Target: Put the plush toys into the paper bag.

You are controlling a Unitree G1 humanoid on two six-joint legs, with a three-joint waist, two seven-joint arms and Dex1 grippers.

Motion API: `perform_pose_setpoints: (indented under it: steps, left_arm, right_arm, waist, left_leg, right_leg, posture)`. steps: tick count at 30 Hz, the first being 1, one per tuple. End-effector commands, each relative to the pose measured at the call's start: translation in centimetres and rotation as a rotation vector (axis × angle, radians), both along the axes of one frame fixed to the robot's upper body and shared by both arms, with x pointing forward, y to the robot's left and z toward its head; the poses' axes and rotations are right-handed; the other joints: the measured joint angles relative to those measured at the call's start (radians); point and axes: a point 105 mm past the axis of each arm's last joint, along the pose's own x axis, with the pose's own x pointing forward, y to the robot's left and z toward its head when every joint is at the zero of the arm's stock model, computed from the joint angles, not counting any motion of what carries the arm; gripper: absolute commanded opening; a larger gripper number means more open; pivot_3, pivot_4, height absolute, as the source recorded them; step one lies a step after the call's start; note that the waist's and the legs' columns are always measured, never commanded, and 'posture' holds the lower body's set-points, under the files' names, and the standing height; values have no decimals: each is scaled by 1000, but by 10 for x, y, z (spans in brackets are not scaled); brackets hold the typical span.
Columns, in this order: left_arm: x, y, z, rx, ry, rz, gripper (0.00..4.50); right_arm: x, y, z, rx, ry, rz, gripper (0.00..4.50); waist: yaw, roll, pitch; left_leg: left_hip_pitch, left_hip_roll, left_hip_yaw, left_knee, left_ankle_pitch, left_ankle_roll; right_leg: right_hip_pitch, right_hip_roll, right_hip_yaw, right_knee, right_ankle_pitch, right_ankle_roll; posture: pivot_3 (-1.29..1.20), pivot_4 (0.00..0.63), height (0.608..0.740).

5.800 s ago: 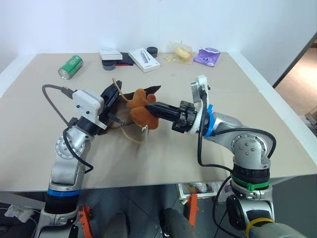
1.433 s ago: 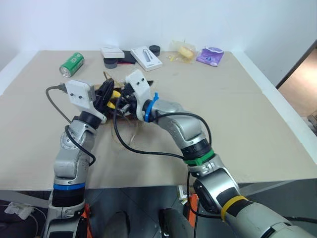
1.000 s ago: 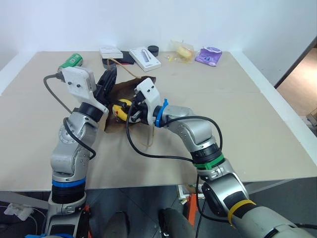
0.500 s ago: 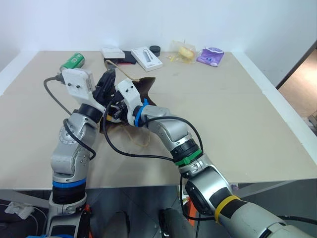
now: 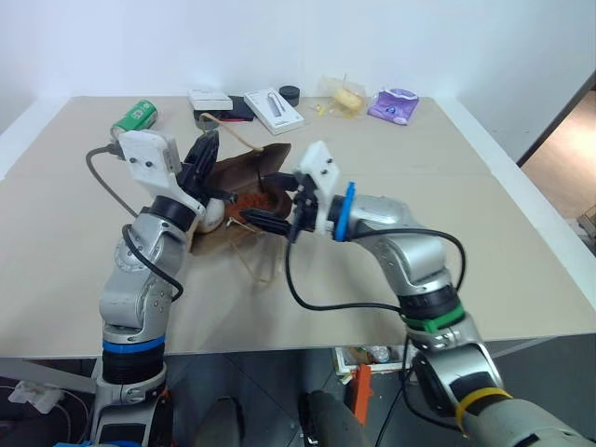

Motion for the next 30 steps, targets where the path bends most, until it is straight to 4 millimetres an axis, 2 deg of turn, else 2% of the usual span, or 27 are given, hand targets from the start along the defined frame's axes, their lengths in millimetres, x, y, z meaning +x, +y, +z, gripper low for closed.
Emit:
perform_pose_setpoints:
  steps: [1, 4, 7, 13, 15, 18, 19, 20, 22, 26, 28, 30]
  left_arm:
    - [-4, -1, 12, -13, -54, -8, 0]
    - [-3, -1, 12, -17, -53, -9, 0]
    - [-3, -1, 12, -21, -53, -9, 0]
    - [-3, -1, 12, -25, -53, -8, 0]
    - [-2, 0, 12, -25, -54, -6, 0]
    - [-2, 1, 12, -23, -55, -3, 0]
    - [-2, 1, 12, -20, -55, 0, 0]
    - [-2, 1, 12, -19, -54, 2, 0]
    - [-1, 3, 12, -18, -53, 6, 0]
    - [0, 4, 17, -35, -60, 9, 0]
    - [1, 4, 18, -42, -61, 9, 0]
    - [1, 4, 18, -47, -59, 10, 0]
  right_arm:
    - [-8, -17, 6, -76, -307, 8, 4411]
    - [-4, -32, -17, -264, -578, -10, 4411]
    - [-6, -34, -39, -390, -778, 33, 4411]
    - [-12, -25, -67, -458, -974, 110, 4411]
    - [-12, -18, -62, -391, -994, 82, 4411]
    - [-13, -12, -42, -290, -1043, 36, 4411]
    - [-13, -12, -34, -260, -1053, 19, 3880]
    - [-12, -13, -28, -242, -1059, 8, 3610]
    - [-11, -15, -16, -199, -1065, -21, 2714]
    - [-4, -24, 23, -118, -1081, -97, 1078]
    - [-2, -25, 32, -111, -1081, -104, 108]
    - [0, -26, 46, -92, -1082, -123, 44]
  waist:
    - [0, 0, 0]
    - [-2, 0, 0]
    - [-2, 0, 0]
    - [-1, 0, 0]
    - [-1, 0, 0]
    - [-2, 0, 0]
    - [-1, 0, 0]
    - [-1, 0, 0]
    - [-1, 0, 0]
    - [-1, 0, 0]
    - [0, 0, 0]
    - [0, 0, 0]
  left_leg:
    - [0, 0, 0, 0, 0, 0]
    - [2, 0, 1, 0, 0, 0]
    - [3, -2, 2, 0, 0, 0]
    - [3, -2, 2, 0, 1, -2]
    - [3, -2, 2, 0, 2, -3]
    - [3, -2, 3, 0, 2, -4]
    - [3, -2, 2, 0, 3, -4]
    - [3, -2, 2, 0, 3, -5]
    - [3, -3, 2, 0, 3, -5]
    - [4, -3, 2, 1, 4, -5]
    - [4, -4, 3, 1, 4, -5]
    - [5, -3, 2, 1, 4, -5]
  right_leg:
    - [0, 0, 0, 0, 0, 0]
    - [1, 0, 2, 0, 0, 0]
    - [1, 0, 4, 0, 0, 0]
    - [1, 0, 5, 0, 0, 0]
    - [1, -1, 6, 0, 1, 0]
    - [1, 0, 6, 0, 1, 0]
    - [1, 0, 6, 0, 1, -1]
    - [2, 0, 6, 0, 1, -1]
    - [2, -1, 6, 0, 1, -1]
    - [3, -2, 6, 0, 1, -2]
    - [3, -2, 7, 0, 1, -2]
    - [3, -1, 6, 0, 1, -1]
  posture:
    - [0, 150, 740]
    - [0, 150, 740]
    - [0, 150, 740]
    - [0, 150, 740]
    - [0, 150, 740]
    - [0, 150, 740]
    - [0, 150, 740]
    - [0, 150, 740]
    - [0, 150, 740]
    - [0, 150, 740]
    - [0, 150, 740]
    - [0, 150, 740]
